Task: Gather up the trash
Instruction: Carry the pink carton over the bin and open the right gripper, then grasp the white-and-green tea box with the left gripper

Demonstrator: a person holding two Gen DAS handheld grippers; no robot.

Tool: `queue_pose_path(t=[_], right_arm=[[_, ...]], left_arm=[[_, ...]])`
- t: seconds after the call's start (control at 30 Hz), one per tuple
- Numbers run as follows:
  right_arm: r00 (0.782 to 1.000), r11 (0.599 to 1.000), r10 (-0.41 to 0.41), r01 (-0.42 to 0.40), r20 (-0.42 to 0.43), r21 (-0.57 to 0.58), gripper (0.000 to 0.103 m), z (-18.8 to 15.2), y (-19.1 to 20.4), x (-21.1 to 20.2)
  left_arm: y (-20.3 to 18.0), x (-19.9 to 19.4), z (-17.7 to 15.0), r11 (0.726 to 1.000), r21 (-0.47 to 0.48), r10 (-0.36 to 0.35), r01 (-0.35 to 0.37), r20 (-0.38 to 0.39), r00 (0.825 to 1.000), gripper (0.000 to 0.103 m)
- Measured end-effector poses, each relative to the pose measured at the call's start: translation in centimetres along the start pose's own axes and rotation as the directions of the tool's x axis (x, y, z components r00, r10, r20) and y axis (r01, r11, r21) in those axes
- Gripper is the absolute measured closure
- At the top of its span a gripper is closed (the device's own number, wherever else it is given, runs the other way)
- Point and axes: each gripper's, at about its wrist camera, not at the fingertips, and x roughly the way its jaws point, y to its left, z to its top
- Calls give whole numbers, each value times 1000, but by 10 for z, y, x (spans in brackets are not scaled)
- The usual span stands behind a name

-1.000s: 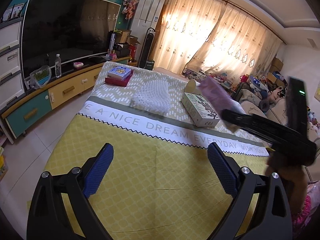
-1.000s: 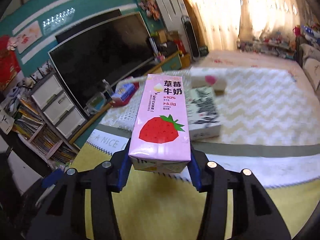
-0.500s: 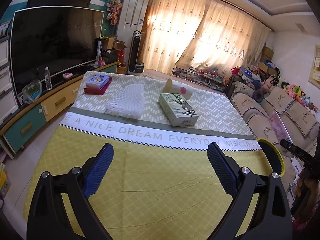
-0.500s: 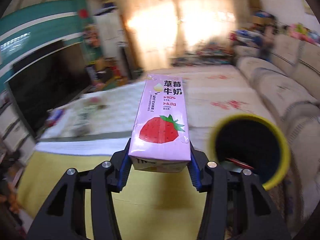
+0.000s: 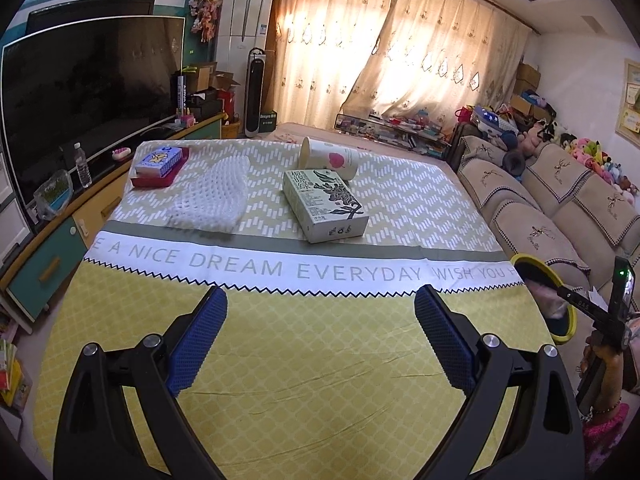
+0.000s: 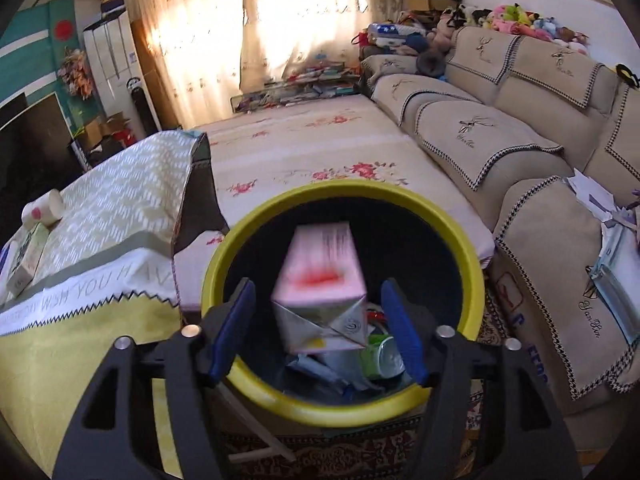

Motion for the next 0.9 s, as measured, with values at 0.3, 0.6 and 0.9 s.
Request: queue_pose_path(t=[0.3,0.6,0.9], right_arm=[[999,999,39,-39,24,1,35,3,8,-6],[994,995,98,-99,42,20,34,4,9,-11],[989,990,139,-140,48,25,33,4,11,-14]], left_arm=[[-5,37,17,999,-15,42,-43,-62,997,9],[-51,104,60,992,25,126,-125,-79,989,9],[-57,170,78,965,-1,259,-261,-114,959,9]])
